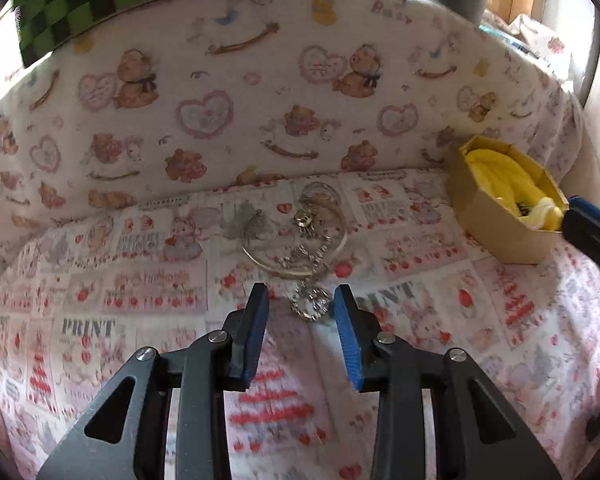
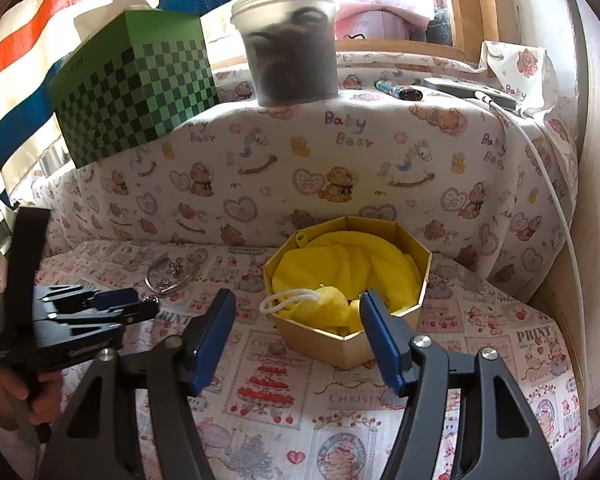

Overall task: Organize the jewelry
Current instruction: 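Close the left tool on a small silver ring from the pile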

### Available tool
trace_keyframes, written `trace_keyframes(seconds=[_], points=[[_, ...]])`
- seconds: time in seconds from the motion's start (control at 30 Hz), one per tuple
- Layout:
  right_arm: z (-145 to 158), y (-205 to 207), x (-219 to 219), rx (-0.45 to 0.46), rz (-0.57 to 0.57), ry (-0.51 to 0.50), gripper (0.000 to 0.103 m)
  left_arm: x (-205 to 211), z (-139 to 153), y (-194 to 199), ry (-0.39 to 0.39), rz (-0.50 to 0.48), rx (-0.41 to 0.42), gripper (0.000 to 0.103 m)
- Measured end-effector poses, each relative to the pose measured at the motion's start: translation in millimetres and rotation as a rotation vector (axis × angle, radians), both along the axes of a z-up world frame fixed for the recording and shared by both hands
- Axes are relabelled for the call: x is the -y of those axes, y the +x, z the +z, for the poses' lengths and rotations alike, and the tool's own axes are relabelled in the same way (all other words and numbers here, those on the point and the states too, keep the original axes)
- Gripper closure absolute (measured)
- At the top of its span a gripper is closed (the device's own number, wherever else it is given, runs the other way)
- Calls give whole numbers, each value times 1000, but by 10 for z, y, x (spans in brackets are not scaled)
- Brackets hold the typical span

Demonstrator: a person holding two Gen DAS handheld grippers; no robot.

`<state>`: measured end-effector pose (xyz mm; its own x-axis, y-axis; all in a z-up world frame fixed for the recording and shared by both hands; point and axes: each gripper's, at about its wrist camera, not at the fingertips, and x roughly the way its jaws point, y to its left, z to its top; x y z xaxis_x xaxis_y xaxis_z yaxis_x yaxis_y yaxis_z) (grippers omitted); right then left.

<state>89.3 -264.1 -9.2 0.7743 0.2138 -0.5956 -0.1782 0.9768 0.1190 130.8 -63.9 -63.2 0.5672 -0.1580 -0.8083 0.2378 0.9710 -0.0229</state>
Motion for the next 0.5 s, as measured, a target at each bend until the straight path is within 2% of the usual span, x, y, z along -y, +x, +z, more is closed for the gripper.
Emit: trace_keyframes(seconds=[0.07, 0.1, 0.17, 0.2, 0.23, 0.27, 0.5], points=[[0, -5, 2, 2, -10, -12, 41, 15, -3, 3, -11, -6, 7, 71], [0, -7, 1, 5, -15, -19, 41, 21, -3, -10, -8, -11, 11, 81], [0, -6, 7, 4, -17, -19, 41, 26, 12, -56, -9, -18, 19, 86], [-1, -3, 10, 0, -15, -16, 41, 2, 31, -86, -35, -28, 7, 86], [-8, 4, 8, -7, -14, -16, 41, -73, 58, -151, -63, -35, -7, 91], [-16, 15, 8, -12, -15, -19, 41, -100, 76, -182, -72, -38, -17, 99], [-19, 36, 1, -18, -23, -31, 41, -337, 209, -518, -57, -55, -9, 99]])
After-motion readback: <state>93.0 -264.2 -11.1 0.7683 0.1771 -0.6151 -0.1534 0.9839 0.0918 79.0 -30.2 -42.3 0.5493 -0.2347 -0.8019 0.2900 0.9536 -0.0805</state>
